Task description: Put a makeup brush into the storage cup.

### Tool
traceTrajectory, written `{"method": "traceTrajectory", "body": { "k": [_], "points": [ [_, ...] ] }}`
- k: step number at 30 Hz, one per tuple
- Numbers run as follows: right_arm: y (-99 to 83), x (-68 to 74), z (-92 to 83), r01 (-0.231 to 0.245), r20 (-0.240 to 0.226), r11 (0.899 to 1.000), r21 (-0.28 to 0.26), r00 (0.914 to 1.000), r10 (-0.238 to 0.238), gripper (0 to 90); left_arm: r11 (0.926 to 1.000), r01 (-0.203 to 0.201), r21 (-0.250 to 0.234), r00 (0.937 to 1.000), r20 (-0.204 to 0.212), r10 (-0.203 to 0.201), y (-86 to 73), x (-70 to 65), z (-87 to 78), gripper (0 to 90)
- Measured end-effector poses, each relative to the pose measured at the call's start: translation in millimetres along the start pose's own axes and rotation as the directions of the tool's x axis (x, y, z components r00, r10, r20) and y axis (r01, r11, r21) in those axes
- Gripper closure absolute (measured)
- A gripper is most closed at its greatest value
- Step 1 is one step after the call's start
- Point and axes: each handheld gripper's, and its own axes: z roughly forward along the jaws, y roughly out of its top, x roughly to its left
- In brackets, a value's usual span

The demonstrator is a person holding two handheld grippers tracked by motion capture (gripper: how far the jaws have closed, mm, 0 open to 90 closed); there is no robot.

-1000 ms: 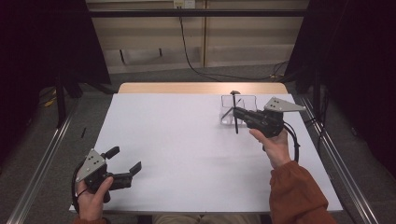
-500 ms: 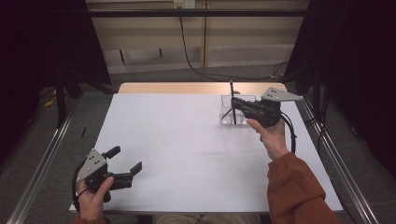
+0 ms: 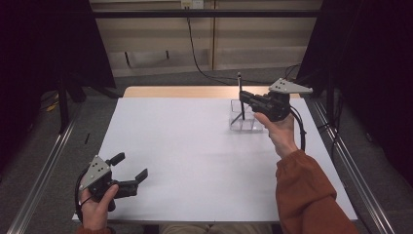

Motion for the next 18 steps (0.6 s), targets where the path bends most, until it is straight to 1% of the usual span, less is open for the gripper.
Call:
{"method": "traceTrajectory", "body": {
  "k": [12, 17, 18],
  "points": [
    [2.3, -4.9, 23.7, -0.006, 0.014, 1.000, 0.019, 0.9999, 0.005, 84.9, 1.0000, -0.009, 0.004, 0.9999, 0.005, 0.009, -0.2, -0.2, 0.4, 2.4],
    [3.1, -9.6, 30.4, -0.018, 0.037, 1.000, 0.020, 0.9992, 0.017, 84.9, 0.9999, -0.013, 0.005, 0.9999, 0.007, 0.013, -0.2, -0.3, 0.5, 2.4],
    [2.7, -10.7, 31.5, -0.020, 0.036, 1.000, 0.016, 0.9992, 0.019, 84.8, 0.9999, -0.013, 0.005, 0.9999, 0.007, 0.013, -0.2, -0.3, 0.5, 2.3]
  ]
}}
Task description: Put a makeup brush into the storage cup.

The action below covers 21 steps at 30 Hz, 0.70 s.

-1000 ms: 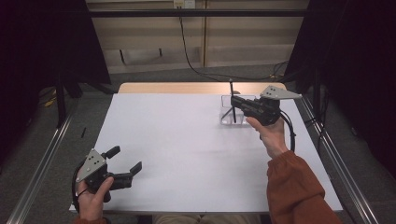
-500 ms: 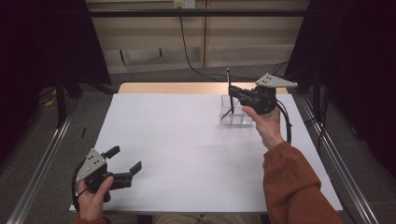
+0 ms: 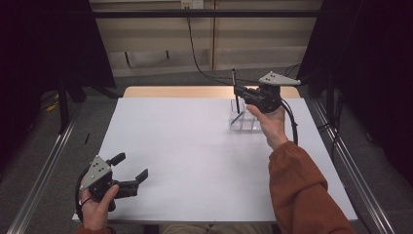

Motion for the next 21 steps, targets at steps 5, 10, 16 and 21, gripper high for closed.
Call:
{"method": "traceTrajectory", "body": {
  "k": [5, 10, 16, 21],
  "points": [
    [-3.5, -0.5, 5.5, -0.003, 0.019, 1.000, -0.004, 0.9998, 0.003, 84.8, 1.0000, 0.000, 0.001, 1.0000, 0.000, 0.000, -0.1, 0.0, 0.2, 2.4],
    [-5.6, -6.5, 11.7, -0.021, 0.049, 1.000, -0.003, 0.9985, 0.021, 84.8, 1.0000, -0.003, 0.002, 1.0000, 0.004, 0.003, -0.1, 0.2, 0.4, 2.3],
    [-7.3, -12.3, 22.1, -0.009, 0.056, 1.000, -0.003, 0.9984, 0.010, 84.9, 1.0000, 0.005, 0.001, 1.0000, 0.006, -0.005, -0.2, -0.3, 0.4, 2.4],
    [-10.9, -18.8, 29.6, -0.012, 0.081, 1.000, 0.003, 0.9966, 0.012, 84.9, 1.0000, 0.008, 0.002, 0.9999, 0.007, -0.008, -0.4, 0.4, 0.5, 2.3]
  ]
}}
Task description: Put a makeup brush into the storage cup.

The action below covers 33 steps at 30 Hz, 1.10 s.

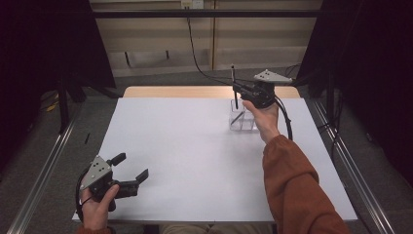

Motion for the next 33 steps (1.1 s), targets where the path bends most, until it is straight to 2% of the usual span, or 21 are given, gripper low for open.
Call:
{"method": "traceTrajectory", "body": {
  "k": [7, 27, 33],
  "points": [
    [-4.7, -3.7, 4.8, 0.001, 0.013, 1.000, 0.003, 0.9999, -0.001, 84.9, 1.0000, -0.002, 0.008, 1.0000, 0.001, 0.002, 0.0, -0.3, 1.1, 2.4],
    [-16.2, -0.3, 14.1, 0.017, 0.026, 1.000, 0.024, 0.9995, -0.017, 84.8, 0.9999, -0.008, 0.009, 1.0000, 0.001, 0.008, 0.0, 0.2, 0.8, 2.4],
    [-19.9, 1.1, 16.6, 0.015, 0.016, 0.999, 0.035, 0.9998, -0.015, 84.8, 0.9999, -0.007, 0.011, 1.0000, -0.001, 0.007, 0.0, 0.1, 1.2, 2.4]
  ]
}}
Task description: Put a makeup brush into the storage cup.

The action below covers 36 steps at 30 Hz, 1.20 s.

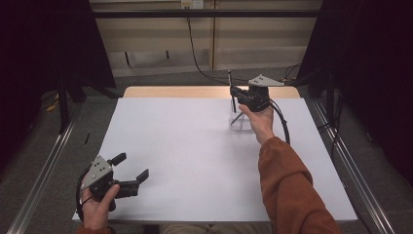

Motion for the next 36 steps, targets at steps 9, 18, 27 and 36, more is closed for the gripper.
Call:
{"method": "traceTrajectory", "body": {
  "k": [9, 18, 27, 36],
  "points": [
    [-9.6, 1.0, 0.7, -0.010, 0.003, 1.000, 0.026, 0.9999, 0.010, 84.8, 1.0000, -0.001, -0.002, 1.0000, 0.002, 0.001, -0.1, 0.4, -0.5, 2.4],
    [-16.9, -0.6, 0.0, -0.008, 0.005, 0.999, 0.049, 1.0000, 0.008, 84.7, 1.0000, 0.000, -0.001, 1.0000, 0.000, 0.000, 0.1, -0.1, 0.2, 2.4],
    [-22.6, -1.5, -0.6, -0.015, 0.008, 0.997, 0.076, 0.9999, 0.015, 84.7, 1.0000, -0.001, -0.001, 1.0000, 0.001, 0.001, 0.1, -0.1, 0.1, 2.4],
    [-22.8, -2.5, -1.1, -0.013, 0.004, 0.996, 0.087, 0.9999, 0.012, 84.4, 1.0000, -0.003, 0.000, 1.0000, 0.003, 0.003, 0.3, -0.1, 0.6, 2.4]
  ]
}}
